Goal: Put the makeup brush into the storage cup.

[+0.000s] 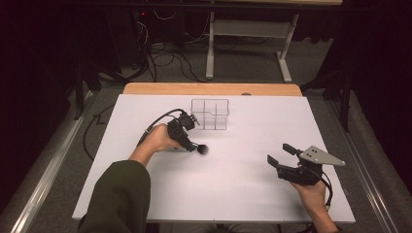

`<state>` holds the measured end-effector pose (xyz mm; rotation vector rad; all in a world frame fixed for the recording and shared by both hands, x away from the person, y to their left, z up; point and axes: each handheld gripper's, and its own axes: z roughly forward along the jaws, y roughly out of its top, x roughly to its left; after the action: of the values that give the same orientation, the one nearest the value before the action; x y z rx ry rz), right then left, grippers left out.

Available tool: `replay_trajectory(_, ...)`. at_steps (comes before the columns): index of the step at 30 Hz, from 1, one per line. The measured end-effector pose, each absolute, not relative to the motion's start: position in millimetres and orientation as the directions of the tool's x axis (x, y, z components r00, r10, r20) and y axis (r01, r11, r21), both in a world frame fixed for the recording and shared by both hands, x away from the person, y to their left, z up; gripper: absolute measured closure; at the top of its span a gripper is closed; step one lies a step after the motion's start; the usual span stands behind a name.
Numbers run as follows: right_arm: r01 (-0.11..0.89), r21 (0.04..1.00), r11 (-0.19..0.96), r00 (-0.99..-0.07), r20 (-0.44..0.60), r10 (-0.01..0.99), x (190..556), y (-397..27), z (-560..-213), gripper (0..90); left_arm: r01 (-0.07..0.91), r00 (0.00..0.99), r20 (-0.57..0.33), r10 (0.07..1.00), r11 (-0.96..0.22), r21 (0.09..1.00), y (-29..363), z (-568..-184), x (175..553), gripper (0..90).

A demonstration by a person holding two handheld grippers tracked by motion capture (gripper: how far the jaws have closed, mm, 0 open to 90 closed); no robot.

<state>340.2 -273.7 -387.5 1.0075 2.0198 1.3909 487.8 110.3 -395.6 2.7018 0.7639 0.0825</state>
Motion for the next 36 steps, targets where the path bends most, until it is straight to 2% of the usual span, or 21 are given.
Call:
replay_trajectory(15,0.295,0.93,0.219,-0.613,0.008,0.79,340,-273,-388,27.8,0.506,0.852,-0.037,0.523,-0.803,0.315,109,-395,481,43.7)
replay_trajectory(36,0.293,0.93,0.22,-0.614,0.006,0.79,340,-273,-388,27.9,0.524,0.841,-0.041,0.539,-0.795,0.305,115,-399,474,53.6)
